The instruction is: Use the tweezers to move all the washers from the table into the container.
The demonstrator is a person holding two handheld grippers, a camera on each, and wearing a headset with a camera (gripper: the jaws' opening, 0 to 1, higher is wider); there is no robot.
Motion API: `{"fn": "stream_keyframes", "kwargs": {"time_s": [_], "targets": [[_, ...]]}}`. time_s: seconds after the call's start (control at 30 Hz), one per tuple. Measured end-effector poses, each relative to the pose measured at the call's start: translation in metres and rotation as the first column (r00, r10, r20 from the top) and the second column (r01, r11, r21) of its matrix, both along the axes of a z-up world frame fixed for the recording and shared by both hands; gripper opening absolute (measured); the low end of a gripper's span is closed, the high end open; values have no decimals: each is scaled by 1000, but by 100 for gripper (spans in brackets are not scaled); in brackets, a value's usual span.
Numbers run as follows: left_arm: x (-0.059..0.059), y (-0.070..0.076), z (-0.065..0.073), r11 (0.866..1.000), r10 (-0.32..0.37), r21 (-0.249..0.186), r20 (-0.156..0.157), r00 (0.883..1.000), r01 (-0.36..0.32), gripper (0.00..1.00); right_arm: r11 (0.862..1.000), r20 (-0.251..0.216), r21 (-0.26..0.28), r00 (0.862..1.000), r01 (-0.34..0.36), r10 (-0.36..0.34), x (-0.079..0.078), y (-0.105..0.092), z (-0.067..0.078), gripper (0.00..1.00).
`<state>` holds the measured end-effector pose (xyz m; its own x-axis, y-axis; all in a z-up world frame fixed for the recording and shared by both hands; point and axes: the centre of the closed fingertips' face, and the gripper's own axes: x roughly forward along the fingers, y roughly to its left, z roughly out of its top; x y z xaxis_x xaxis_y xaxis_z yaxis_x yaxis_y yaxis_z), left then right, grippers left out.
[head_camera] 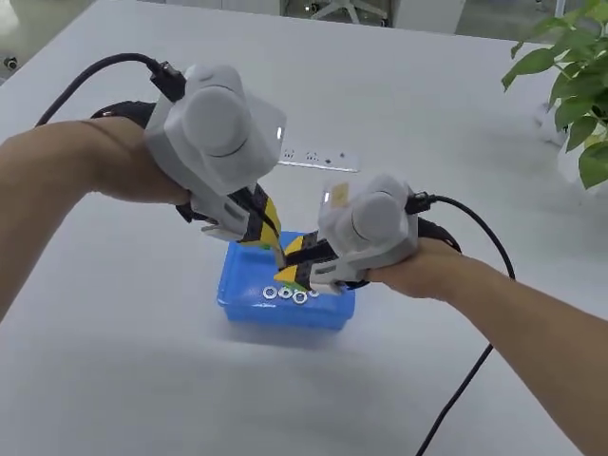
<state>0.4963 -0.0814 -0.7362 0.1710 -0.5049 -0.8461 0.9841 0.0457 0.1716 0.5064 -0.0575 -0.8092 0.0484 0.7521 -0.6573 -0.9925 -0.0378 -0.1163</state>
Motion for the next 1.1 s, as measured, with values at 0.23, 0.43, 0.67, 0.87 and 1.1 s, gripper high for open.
{"fn": "stream_keyframes", "kwargs": {"time_s": [0.23,0.43,0.67,0.87,1.1], "targets": [[-5,-1,7,1000,-5,3,10,1000,5,5,1000,15,9,1000,8,-8,-5,-4,8,14],[-11,-1,13,1000,-4,-1,19,1000,4,5,1000,24,20,1000,19,-19,-10,-7,16,13],[-18,-2,18,1000,-6,-9,23,1000,6,5,1000,40,17,999,12,-12,-16,-6,19,12],[-22,-3,26,999,3,-44,25,1000,-2,5,999,44,42,999,10,-12,-19,-4,25,12],[-26,0,26,999,9,-48,23,1000,-8,5,999,43,53,999,4,-7,-24,0,26,12]]}}
